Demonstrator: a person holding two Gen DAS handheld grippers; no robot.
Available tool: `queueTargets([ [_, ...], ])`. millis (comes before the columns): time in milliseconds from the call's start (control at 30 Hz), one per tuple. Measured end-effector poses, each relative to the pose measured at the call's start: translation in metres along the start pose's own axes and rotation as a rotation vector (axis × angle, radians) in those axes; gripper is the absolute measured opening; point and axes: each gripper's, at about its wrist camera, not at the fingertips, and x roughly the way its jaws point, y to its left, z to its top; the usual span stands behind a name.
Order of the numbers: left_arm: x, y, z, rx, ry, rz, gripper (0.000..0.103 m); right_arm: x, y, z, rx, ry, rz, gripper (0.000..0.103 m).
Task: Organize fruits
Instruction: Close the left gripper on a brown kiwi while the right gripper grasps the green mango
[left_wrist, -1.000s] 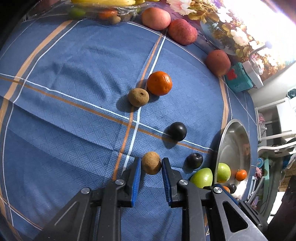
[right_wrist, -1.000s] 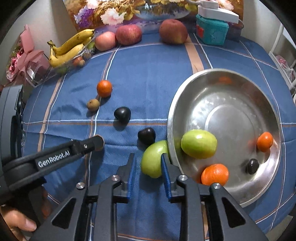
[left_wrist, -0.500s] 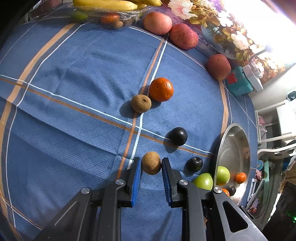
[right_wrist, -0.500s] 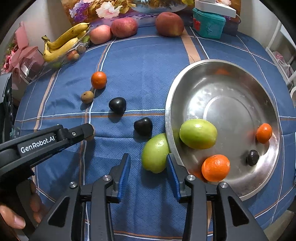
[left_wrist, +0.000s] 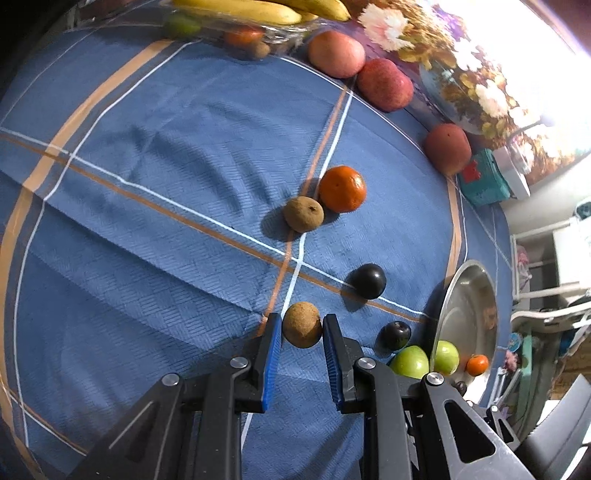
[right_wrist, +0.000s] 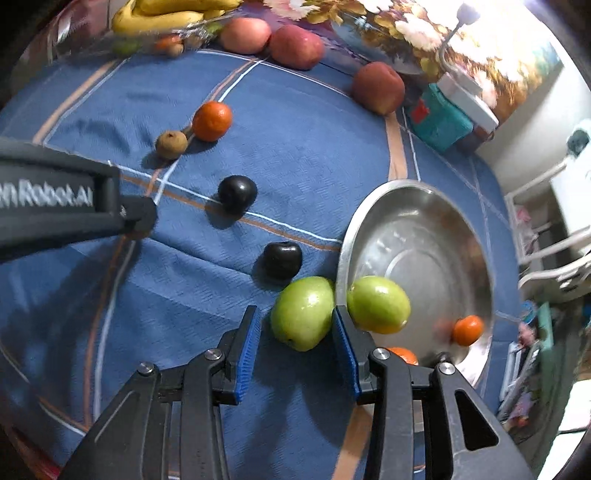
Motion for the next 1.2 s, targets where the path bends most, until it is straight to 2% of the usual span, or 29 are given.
queueTargets([
  [100, -0.002, 0.007, 0.001, -0.026, -0.001, -0.008, 0.024, 0.001, 0.000, -0.001, -0.007, -0.005, -0.020, 0.041],
  [167, -0.002, 0.009, 0.002, -0.034, -0.002, -0.012, 0.024, -0.002, -0.005, -0.002, -0.007, -0.005, -0.013, 0.041],
  [233, -0.004, 0.011, 0.001, -0.038, -0.001, -0.017, 0.024, -0.004, -0.003, -0.002, -0.018, -0.016, -0.004, 0.036],
  [367, -0.004, 0.013, 0.000, -0.052, 0.000, -0.025, 0.024, -0.006, -0.006, -0.001, -0.002, -0.017, 0.022, 0.036],
  [600, -0.008, 0.018, 0.002, -0.073, -0.007, -0.038, 0.024, -0.015, -0.027, 0.002, 0.121, -0.040, 0.252, 0.033],
  [667, -0.010, 0.019, 0.003, -0.079, -0.012, -0.041, 0.024, -0.020, -0.027, 0.003, 0.126, -0.054, 0.270, 0.030],
  [733, -0.011, 0.020, 0.003, -0.084, -0.014, -0.040, 0.024, -0.023, -0.028, 0.003, 0.138, -0.060, 0.298, 0.019],
  [933, -0.010, 0.020, 0.002, -0.090, -0.006, -0.039, 0.024, -0.016, -0.032, 0.000, 0.159, -0.053, 0.349, 0.019],
  [1000, -0.010, 0.020, 0.002, -0.093, -0.008, -0.035, 0.024, -0.012, -0.039, 0.000, 0.199, -0.049, 0.378, 0.023],
  [1033, -0.010, 0.020, 0.002, -0.093, -0.009, -0.033, 0.024, -0.011, -0.041, -0.002, 0.220, -0.042, 0.396, 0.032],
  [1100, -0.009, 0.020, 0.002, -0.094, -0.005, -0.033, 0.024, -0.006, -0.045, -0.004, 0.247, -0.023, 0.424, 0.041],
  [1200, -0.008, 0.019, 0.002, -0.097, -0.002, -0.036, 0.024, 0.004, -0.042, -0.004, 0.268, 0.004, 0.478, 0.042],
])
